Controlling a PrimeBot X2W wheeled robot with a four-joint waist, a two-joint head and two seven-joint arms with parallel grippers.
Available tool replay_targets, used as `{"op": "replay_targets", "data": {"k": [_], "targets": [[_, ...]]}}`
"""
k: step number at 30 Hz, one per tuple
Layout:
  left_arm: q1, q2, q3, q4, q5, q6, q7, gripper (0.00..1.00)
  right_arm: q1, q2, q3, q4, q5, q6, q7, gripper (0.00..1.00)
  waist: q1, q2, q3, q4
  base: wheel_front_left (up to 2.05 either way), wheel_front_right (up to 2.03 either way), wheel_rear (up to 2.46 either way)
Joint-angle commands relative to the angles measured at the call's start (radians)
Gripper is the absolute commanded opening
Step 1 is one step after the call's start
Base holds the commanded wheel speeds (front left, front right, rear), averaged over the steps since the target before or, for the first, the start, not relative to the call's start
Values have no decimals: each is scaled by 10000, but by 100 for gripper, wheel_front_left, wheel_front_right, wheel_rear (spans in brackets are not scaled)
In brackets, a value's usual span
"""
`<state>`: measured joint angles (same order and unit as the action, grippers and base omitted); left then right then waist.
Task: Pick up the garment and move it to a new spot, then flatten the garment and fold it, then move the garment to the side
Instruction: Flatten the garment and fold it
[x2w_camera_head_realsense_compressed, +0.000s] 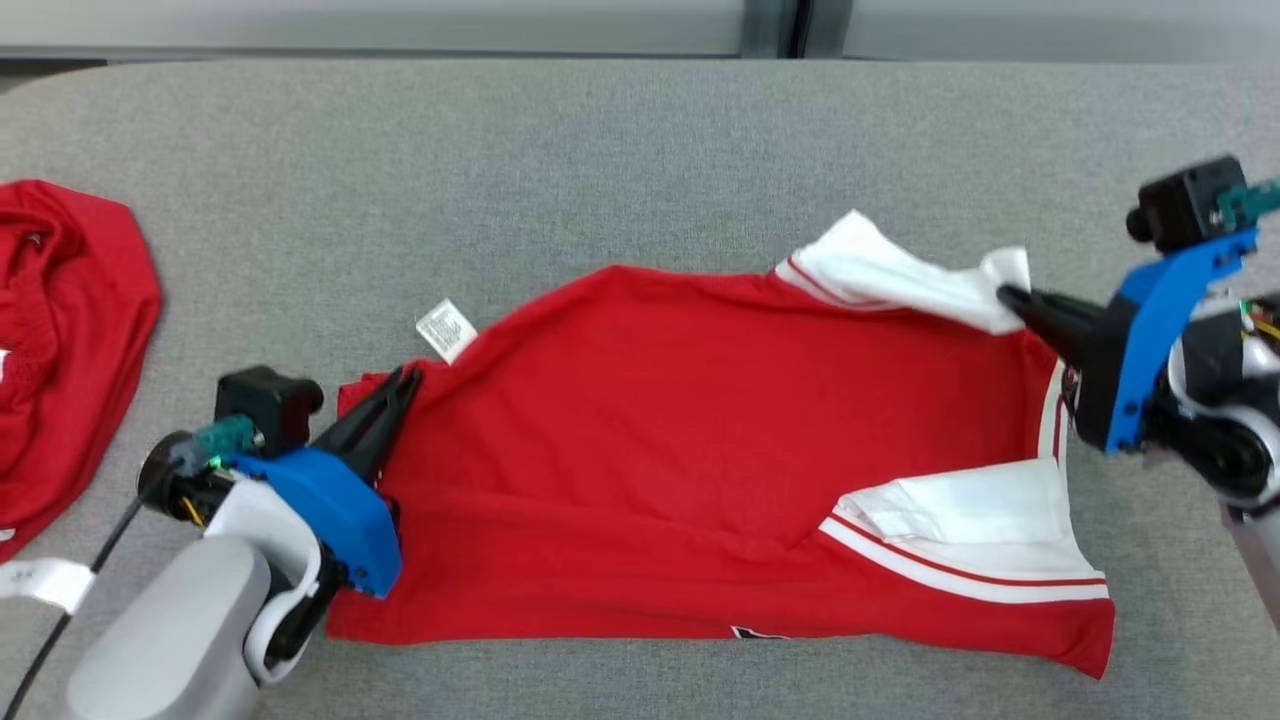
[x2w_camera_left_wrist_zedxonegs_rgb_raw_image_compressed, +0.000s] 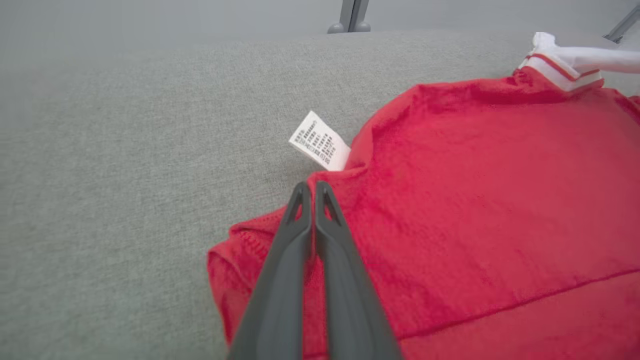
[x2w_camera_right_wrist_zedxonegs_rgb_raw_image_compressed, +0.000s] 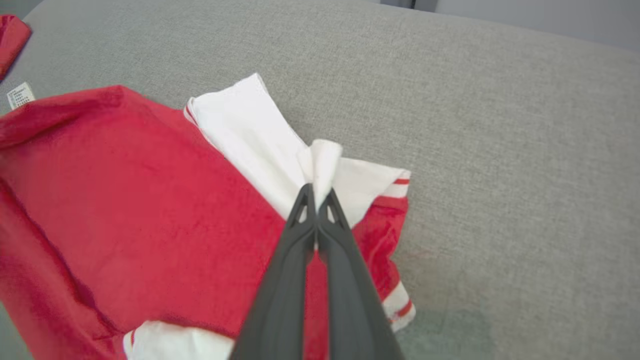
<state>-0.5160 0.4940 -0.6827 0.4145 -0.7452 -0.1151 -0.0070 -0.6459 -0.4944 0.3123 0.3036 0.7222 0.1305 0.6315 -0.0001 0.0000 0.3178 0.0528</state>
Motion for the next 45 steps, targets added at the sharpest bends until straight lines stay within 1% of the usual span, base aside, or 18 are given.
{"op": "replay_targets", "data": {"k": [1,4,9,17,21,22,23,24,25,26,27,29,31,35,38,40,41,45], "targets": [[143,90,-94,47,173,-46,-202,0,445,-117,-145,-296,55,5,43,0,1,0,-198,15,0,0,0],[312,235,-327,245,570,-56,-764,0,1441,-203,-612,-991,44,4,277,0,1,0,-388,2,0,0,0],[394,381,-602,757,1098,29,-1260,0,2765,123,-1446,-2029,-130,5,840,0,1,0,-557,-75,0,0,0],[536,535,-818,1189,1421,119,-1583,0,4396,1113,-2538,-3733,-690,5,1772,0,1,0,-618,-222,0,0,0],[520,430,-818,1399,1399,183,-1730,0,4946,1509,-2816,-4336,-986,5,2173,0,1,0,-607,-225,0,0,0],[532,386,-820,1427,1361,193,-1736,7,5044,1590,-2864,-4466,-1047,5,2237,0,1,0,-614,-214,0,0,0],[533,378,-828,1479,1343,196,-1753,34,5142,1671,-2908,-4537,-1084,5,2299,0,1,0,-619,-202,0,0,0],[518,366,-832,1535,1337,193,-1799,79,5303,1732,-2919,-4556,-1136,5,2465,22,1,0,-637,-185,0,0,0],[549,284,-775,1566,1262,246,-1848,100,5449,1783,-2964,-4560,-1181,5,2639,27,1,0,-669,-166,0,0,0],[591,207,-728,1580,1224,301,-1925,100,5562,1833,-3028,-4577,-1216,5,2804,62,1,0,-708,-143,0,0,0],[652,141,-641,1595,1144,385,-1992,100,5686,1939,-3133,-4582,-1252,5,2987,100,1,0,-755,-127,0,0,0],[805,22,-353,1628,854,491,-2198,100,5938,2151,-3246,-4736,-1341,5,3319,100,1,0,-843,-96,0,0,0],[1020,-209,106,1420,468,756,-2391,100,6089,2281,-3420,-5013,-1469,5,3438,100,1,0,-956,-64,0,0,0],[1667,-713,1438,704,-278,1175,-2581,100,6095,2417,-3699,-5427,-1927,5,2979,100,1,0,-1191,9,0,0,0],[2291,-1153,2808,-463,-61,1574,-2585,100,5939,2637,-4042,-5421,-2512,5,2222,100,1,0,-1377,89,0,0,0],[2752,-1396,3340,-1171,672,1631,-2582,100,5863,2969,-4338,-5204,-2917,5,1800,100,1,0,-1507,166,0,0,0],[2959,-1638,3603,-1456,877,1632,-2585,100,5829,3119,-4413,-5076,-3056,5,1632,100,1,0,-1580,212,0,0,0],[3593,-2349,4600,-2056,1779,1569,-2586,100,5617,3657,-4811,-4366,-3852,5,776,100,1,0,-1774,285,0,0,0]]}}
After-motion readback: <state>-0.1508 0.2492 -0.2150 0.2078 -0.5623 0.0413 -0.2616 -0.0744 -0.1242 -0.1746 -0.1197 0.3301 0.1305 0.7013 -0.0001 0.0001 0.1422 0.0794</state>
